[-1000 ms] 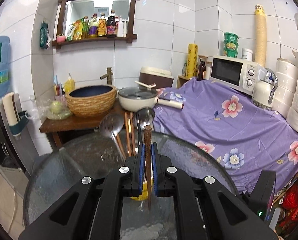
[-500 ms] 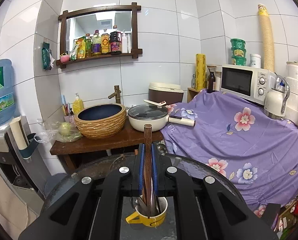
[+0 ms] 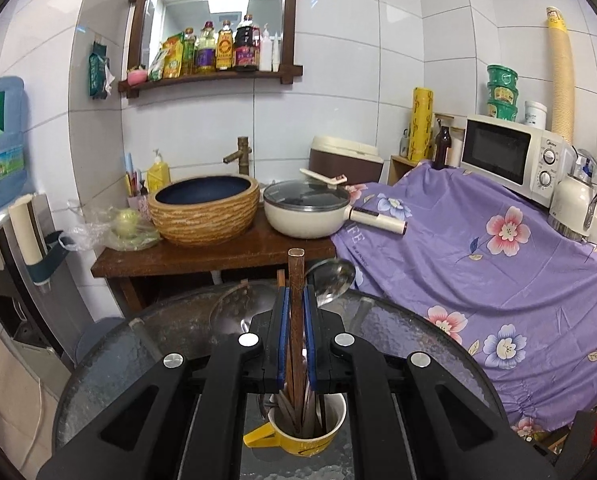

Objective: Organize utensils
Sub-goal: 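Lower the wooden chopstick into the mug and open the left tool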

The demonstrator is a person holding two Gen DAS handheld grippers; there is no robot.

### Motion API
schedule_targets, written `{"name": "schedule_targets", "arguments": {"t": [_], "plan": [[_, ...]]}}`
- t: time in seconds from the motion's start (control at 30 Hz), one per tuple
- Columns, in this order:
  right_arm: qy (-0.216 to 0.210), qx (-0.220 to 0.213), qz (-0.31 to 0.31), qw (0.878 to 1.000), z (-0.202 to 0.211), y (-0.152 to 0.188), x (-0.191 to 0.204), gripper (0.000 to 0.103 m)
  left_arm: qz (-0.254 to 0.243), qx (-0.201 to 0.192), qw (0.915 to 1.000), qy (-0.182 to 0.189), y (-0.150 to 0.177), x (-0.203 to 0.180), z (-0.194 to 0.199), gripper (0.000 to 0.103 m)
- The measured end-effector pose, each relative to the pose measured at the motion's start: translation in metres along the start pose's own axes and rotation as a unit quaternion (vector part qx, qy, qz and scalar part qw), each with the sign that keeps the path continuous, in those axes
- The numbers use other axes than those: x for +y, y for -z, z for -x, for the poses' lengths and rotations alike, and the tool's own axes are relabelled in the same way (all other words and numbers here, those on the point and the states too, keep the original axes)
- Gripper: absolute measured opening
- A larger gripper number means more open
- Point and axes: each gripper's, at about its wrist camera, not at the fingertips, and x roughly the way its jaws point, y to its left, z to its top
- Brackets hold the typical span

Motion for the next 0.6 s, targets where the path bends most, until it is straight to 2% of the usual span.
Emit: {"name": "schedule_targets", "arguments": {"t": [0.23,0.3,0.4,0.5,0.6], "plan": [[-0.002,0.005,0.001,1.0,-0.005,0.001,0.002,0.079,0.002,0.032,0.9995,0.004,0.026,0.0,-0.026,0.007],[-0.002,0.002,0.002,1.0,-0.005,0.0,0.003,0.079,-0.002,0.028,0.9996,-0.001,0.032,0.001,-0.031,0.007],[-0.004,-0.011,0.01,1.0,-0.005,-0.007,0.006,0.079,-0.011,0.026,0.9995,-0.012,0.037,0.002,-0.033,0.007],[-0.008,-0.033,0.022,0.999,-0.006,-0.019,0.009,0.079,-0.006,0.053,0.9986,0.003,0.042,0.007,-0.043,0.007],[-0.02,-0.044,0.031,0.998,-0.011,-0.033,0.014,0.079,-0.006,0.058,0.9983,-0.003,0.048,0.011,-0.048,0.007]]}}
